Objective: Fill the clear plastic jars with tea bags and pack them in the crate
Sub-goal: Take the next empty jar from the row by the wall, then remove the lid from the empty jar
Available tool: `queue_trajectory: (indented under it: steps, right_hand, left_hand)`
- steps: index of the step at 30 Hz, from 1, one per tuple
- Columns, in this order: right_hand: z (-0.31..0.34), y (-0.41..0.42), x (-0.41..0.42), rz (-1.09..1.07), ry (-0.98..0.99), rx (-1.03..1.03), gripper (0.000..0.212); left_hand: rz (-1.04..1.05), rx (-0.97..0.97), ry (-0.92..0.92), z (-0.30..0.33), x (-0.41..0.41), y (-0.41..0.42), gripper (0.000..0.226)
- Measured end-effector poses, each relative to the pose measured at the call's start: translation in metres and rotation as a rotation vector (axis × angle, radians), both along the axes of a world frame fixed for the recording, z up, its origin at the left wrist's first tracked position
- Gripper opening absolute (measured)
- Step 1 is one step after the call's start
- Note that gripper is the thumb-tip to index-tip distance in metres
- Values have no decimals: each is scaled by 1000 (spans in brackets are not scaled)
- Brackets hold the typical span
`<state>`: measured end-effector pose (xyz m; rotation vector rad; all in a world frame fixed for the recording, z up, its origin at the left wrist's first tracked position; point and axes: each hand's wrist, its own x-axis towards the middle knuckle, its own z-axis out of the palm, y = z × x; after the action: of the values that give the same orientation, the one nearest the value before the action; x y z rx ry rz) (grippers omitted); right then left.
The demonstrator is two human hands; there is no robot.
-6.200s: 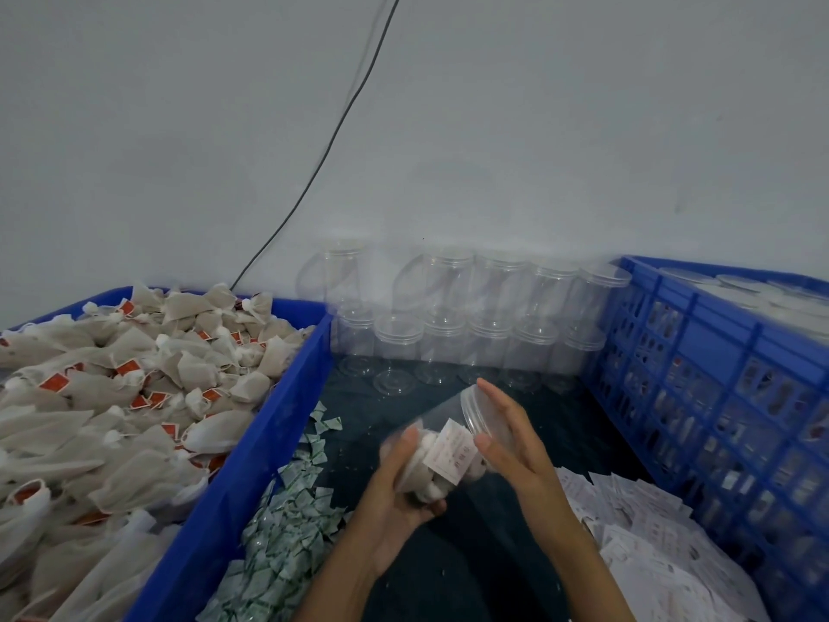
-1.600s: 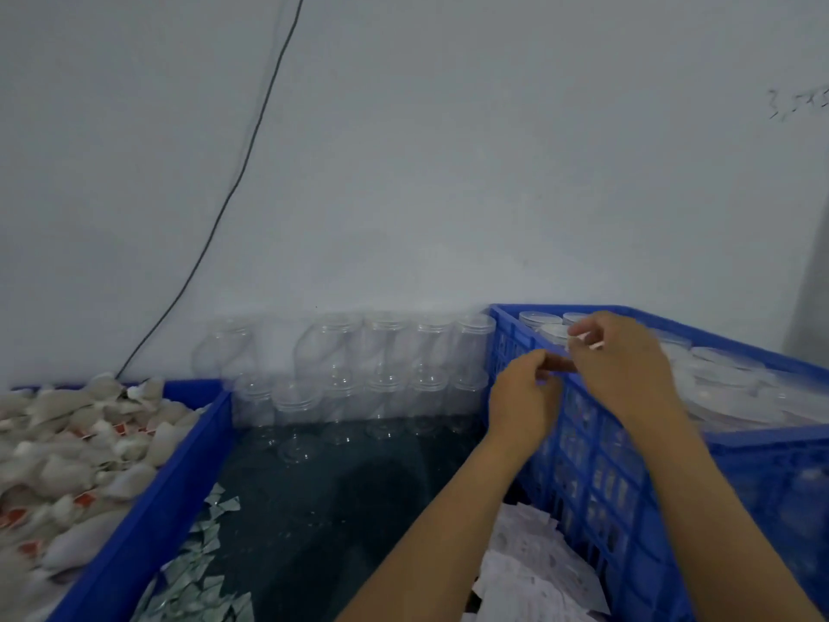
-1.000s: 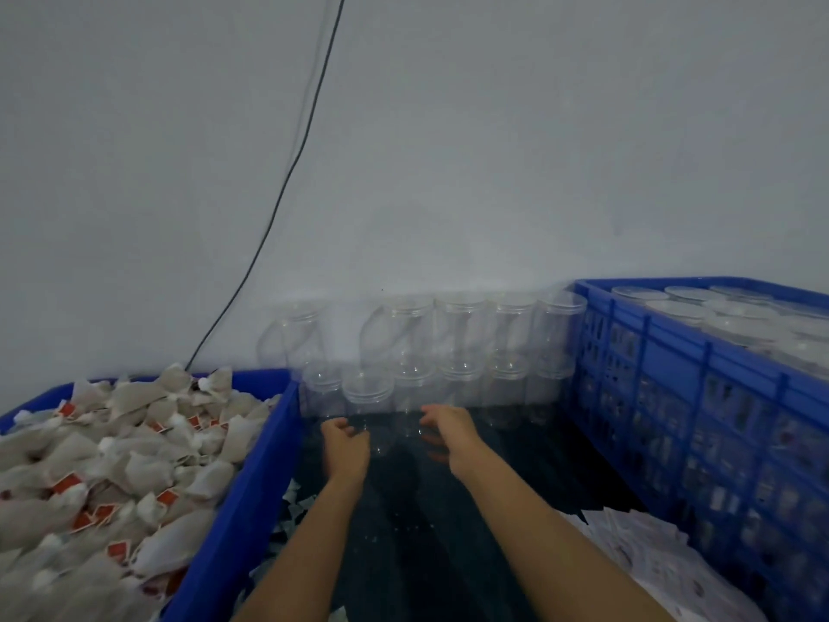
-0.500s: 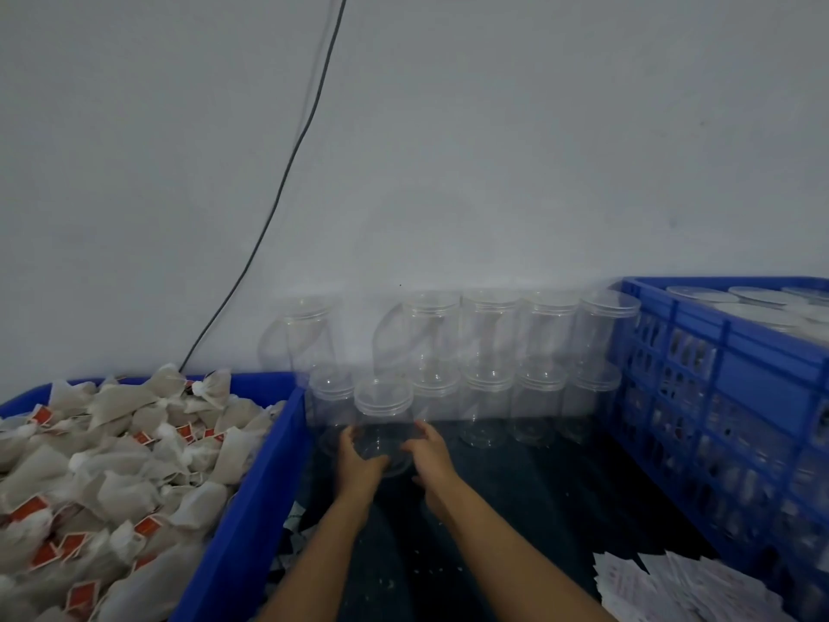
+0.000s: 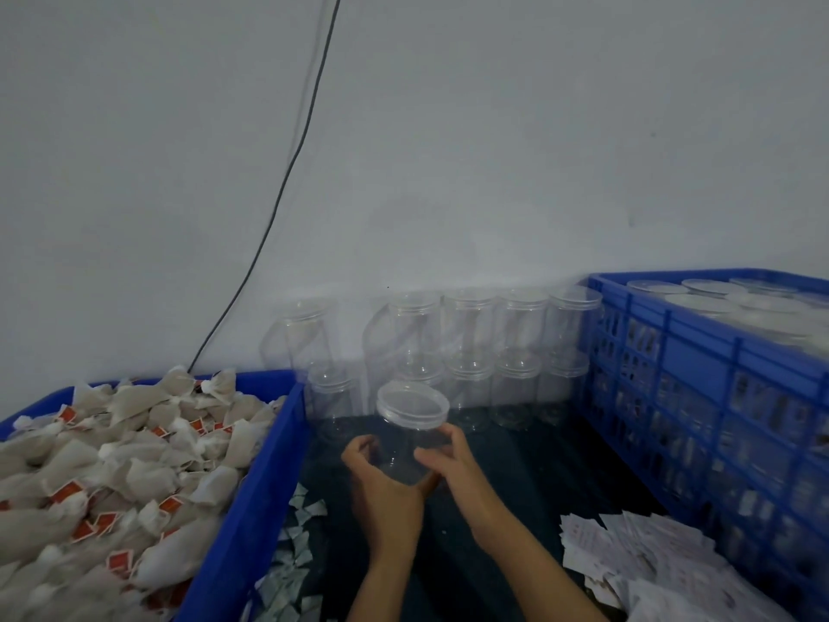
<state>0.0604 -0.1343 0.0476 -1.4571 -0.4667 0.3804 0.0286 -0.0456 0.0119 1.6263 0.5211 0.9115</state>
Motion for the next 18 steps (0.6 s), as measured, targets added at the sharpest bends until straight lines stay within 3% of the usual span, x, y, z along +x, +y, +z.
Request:
queue_trajectory:
  steps: [3,5,8,13,18]
  right_hand:
    - [-4,-26,-22,-42,-67,159,84]
    - [-2,-37,-30,-182,-94,238,100]
    - [0,-47,-34,-330,-120,281,93]
    - [-13,-50,-43,-321,-219,212,102]
    - [-23,-57,-43,-316,-188,161,76]
  left_hand:
    - [-6,144,4,1,-24,-23,92]
    - [-2,252,27,-2,-38,-36,95]
    - [-37,356,79,-10,-52,-46,98]
    - [-107,472,135,-26,-62,-41,88]
    - [-177,565,217,-33,-67,-32,103]
